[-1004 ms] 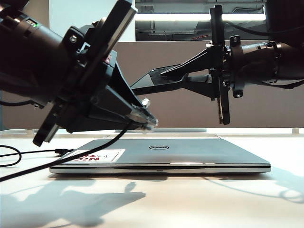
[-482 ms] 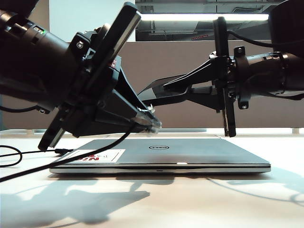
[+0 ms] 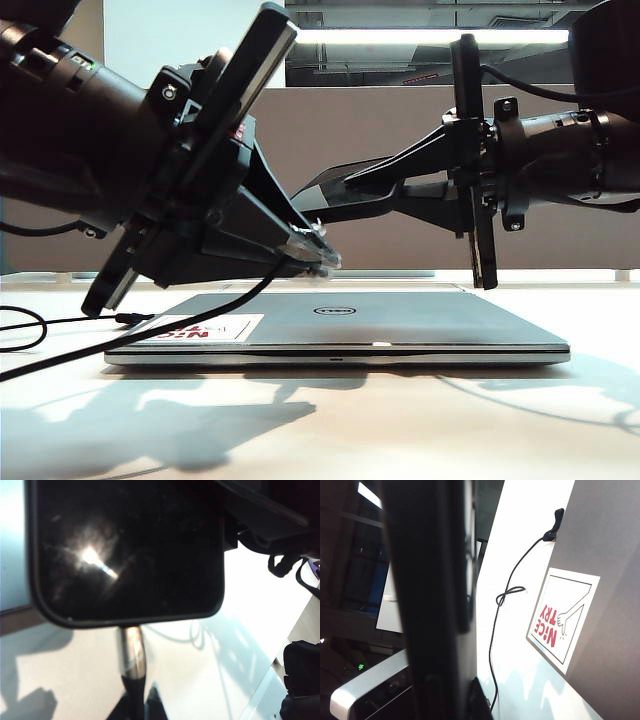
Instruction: Pick up the charging cable and the phone, plug the charging cable into the charging port on the phone, and finally place them back on the table.
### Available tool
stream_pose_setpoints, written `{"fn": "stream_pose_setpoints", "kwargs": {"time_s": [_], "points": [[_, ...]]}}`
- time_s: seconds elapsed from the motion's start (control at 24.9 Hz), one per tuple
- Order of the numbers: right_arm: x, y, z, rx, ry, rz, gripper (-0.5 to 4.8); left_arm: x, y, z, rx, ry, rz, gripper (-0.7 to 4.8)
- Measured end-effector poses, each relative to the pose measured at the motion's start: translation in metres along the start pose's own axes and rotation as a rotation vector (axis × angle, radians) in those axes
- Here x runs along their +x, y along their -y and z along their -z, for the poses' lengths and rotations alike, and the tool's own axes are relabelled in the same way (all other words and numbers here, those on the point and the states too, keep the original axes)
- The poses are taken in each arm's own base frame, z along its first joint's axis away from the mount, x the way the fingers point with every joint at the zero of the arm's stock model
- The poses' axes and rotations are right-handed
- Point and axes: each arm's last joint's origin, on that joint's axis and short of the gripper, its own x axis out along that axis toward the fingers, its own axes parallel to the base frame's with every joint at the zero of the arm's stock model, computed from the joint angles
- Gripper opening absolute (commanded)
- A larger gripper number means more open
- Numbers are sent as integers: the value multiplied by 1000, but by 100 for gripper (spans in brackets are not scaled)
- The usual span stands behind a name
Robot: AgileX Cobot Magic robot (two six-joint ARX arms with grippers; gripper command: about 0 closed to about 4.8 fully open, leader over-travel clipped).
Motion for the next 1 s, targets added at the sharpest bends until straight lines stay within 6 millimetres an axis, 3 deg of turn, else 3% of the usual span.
{"fn": "stream_pose_setpoints", "kwargs": {"time_s": [1.0], "points": [[2, 0, 1, 48, 38, 20, -6, 0, 0, 0, 9, 1, 1, -6]]}}
